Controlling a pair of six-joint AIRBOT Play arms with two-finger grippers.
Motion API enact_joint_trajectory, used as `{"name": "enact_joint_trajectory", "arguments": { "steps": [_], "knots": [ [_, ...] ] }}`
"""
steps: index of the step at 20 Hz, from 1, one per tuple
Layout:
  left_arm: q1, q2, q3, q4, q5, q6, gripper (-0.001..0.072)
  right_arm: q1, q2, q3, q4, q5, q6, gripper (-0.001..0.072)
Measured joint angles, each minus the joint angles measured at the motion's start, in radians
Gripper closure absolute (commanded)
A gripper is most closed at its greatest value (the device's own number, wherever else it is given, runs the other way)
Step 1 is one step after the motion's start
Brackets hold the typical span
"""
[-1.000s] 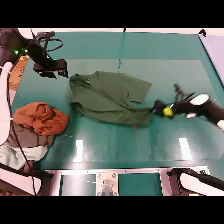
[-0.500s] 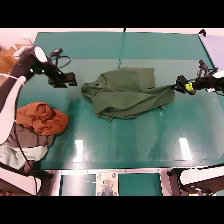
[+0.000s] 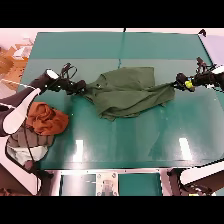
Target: Fold the shirts.
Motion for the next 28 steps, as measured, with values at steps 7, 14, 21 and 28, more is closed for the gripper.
{"name": "enact_joint_trajectory", "arguments": {
  "steps": [7, 14, 21, 28],
  "knots": [
    [0.009, 0.051, 0.161, 0.032, -0.178, 0.044, 0.0685, -0.011, 0.043, 0.007, 0.000, 0.061, 0.000, 0.0419],
    [-0.003, 0.159, 0.064, 0.156, -0.465, 0.014, 0.0685, -0.031, 0.117, -0.012, -0.003, 0.217, 0.028, 0.0483],
    [-0.079, 0.207, -0.174, 0.158, -0.481, 0.032, 0.0684, 0.165, 0.316, -0.413, 0.057, 0.177, 0.054, 0.0200],
    [-0.116, 0.211, -0.214, 0.146, -0.461, 0.036, 0.0684, 0.515, 0.309, -0.589, 0.306, -0.051, 0.028, 0.0619]
  ]
}}
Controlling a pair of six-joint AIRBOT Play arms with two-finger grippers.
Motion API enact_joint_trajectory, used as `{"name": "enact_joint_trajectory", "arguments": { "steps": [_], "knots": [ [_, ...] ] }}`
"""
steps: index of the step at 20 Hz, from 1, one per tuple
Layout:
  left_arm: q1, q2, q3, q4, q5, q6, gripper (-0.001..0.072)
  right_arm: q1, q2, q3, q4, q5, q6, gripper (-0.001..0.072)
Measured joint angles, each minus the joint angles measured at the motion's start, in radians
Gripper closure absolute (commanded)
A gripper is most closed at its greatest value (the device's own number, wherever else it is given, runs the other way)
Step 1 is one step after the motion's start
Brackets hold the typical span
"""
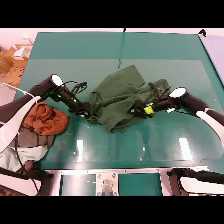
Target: Fold the shirts.
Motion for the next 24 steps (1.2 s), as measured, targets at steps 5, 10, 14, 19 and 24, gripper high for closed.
{"name": "enact_joint_trajectory", "arguments": {
  "steps": [5, 10, 14, 19, 24],
  "knots": [
    [-0.002, 0.029, 0.003, 0.005, 0.006, 0.005, 0.0685, 0.043, 0.016, 0.031, 0.042, 0.019, -0.024, 0.0701],
    [0.057, 0.246, 0.174, 0.022, 0.011, -0.023, 0.0684, -0.126, 0.180, 0.299, 0.051, 0.154, -0.031, 0.0700],
    [0.124, 0.467, 0.461, 0.019, 0.039, -0.069, 0.0684, -0.334, 0.366, 0.576, 0.066, 0.211, -0.014, 0.0700],
    [0.154, 0.655, 0.764, 0.039, 0.075, -0.110, 0.0684, -0.532, 0.605, 0.747, 0.081, 0.176, -0.011, 0.0700],
    [0.162, 0.728, 0.839, 0.068, 0.042, -0.144, 0.0684, -0.598, 0.746, 0.775, 0.055, 0.133, -0.061, 0.0700]
  ]
}}
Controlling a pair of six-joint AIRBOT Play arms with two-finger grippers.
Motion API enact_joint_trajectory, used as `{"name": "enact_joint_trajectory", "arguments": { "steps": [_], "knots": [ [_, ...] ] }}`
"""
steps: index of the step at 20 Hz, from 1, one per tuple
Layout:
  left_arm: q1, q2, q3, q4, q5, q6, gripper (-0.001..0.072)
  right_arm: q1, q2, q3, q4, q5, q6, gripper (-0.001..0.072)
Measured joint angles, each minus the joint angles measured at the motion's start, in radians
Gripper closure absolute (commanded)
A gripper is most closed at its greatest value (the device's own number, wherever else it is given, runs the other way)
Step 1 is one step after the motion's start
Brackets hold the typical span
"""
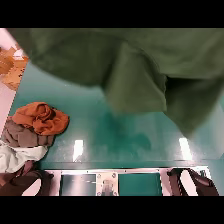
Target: Fold the shirts.
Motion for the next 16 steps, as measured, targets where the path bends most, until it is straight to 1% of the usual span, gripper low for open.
{"name": "enact_joint_trajectory", "arguments": {
  "steps": [3, 5, 7, 9, 12, 15, 16],
  "knots": [
    [0.001, 0.010, -0.079, 0.003, -0.038, -0.014, 0.0683, -0.009, 0.026, -0.082, 0.012, 0.039, -0.017, 0.0699],
    [0.000, 0.013, -0.201, -0.002, -0.047, -0.015, 0.0684, 0.003, 0.032, -0.216, 0.052, 0.053, -0.049, 0.0699],
    [0.001, 0.014, -0.368, -0.002, -0.027, -0.005, 0.0683, 0.055, 0.027, -0.401, 0.086, 0.037, -0.098, 0.0698],
    [0.001, 0.010, -0.563, -0.002, 0.041, 0.022, 0.0683, 0.144, -0.001, -0.608, 0.107, -0.035, -0.151, 0.0698],
    [0.002, -0.029, -0.879, -0.022, 0.203, 0.080, 0.0684, 0.314, -0.111, -0.873, 0.125, -0.208, -0.211, 0.0695],
    [0.002, -0.126, -1.098, -0.106, 0.358, 0.164, 0.0684, 0.460, -0.281, -0.979, 0.142, -0.364, -0.238, 0.0689],
    [0.002, -0.164, -1.135, -0.134, 0.401, 0.190, 0.0684, 0.493, -0.341, -0.981, 0.151, -0.400, -0.244, 0.0597]
  ]
}}
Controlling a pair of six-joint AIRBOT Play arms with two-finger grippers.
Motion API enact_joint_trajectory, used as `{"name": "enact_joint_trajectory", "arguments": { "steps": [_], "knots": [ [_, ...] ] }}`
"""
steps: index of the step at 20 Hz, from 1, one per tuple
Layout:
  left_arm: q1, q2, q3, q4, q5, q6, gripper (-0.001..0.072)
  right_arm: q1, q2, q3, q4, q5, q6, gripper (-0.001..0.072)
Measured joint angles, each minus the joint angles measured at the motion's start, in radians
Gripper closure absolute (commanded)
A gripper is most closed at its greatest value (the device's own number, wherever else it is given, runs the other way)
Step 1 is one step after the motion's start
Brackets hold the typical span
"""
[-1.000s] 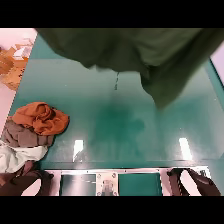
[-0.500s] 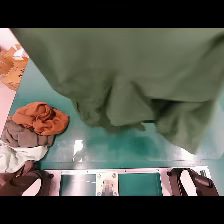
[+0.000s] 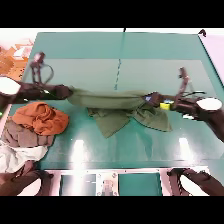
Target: Fold the shirts.
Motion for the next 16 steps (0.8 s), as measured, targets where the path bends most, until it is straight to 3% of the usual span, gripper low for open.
{"name": "enact_joint_trajectory", "arguments": {
  "steps": [1, 5, 8, 9, 10, 13, 15, 16],
  "knots": [
    [0.000, -0.040, -0.029, -0.023, 0.034, 0.023, 0.0683, 0.019, -0.050, 0.010, -0.001, -0.021, -0.004, 0.0509],
    [0.000, -0.150, -0.048, -0.067, 0.129, 0.069, 0.0683, -0.036, -0.153, 0.117, -0.018, 0.003, -0.010, 0.0445],
    [0.000, -0.179, -0.024, -0.063, 0.171, 0.082, 0.0683, -0.182, -0.150, 0.178, -0.055, 0.150, 0.006, 0.0442],
    [0.000, -0.183, -0.018, -0.058, 0.182, 0.085, 0.0683, -0.230, -0.140, 0.181, -0.083, 0.196, 0.021, 0.0403],
    [0.000, -0.187, -0.013, -0.051, 0.191, 0.086, 0.0683, -0.275, -0.125, 0.175, -0.131, 0.243, 0.053, 0.0319],
    [0.000, -0.194, -0.004, -0.023, 0.212, 0.089, 0.0683, -0.393, -0.067, 0.106, -0.278, 0.358, 0.173, 0.0280],
    [0.000, -0.195, -0.002, -0.005, 0.219, 0.090, 0.0683, -0.432, -0.021, 0.029, -0.341, 0.405, 0.251, 0.0176],
    [0.000, -0.196, -0.002, 0.003, 0.222, 0.090, 0.0683, -0.444, -0.002, -0.013, -0.362, 0.420, 0.288, 0.0176]
  ]
}}
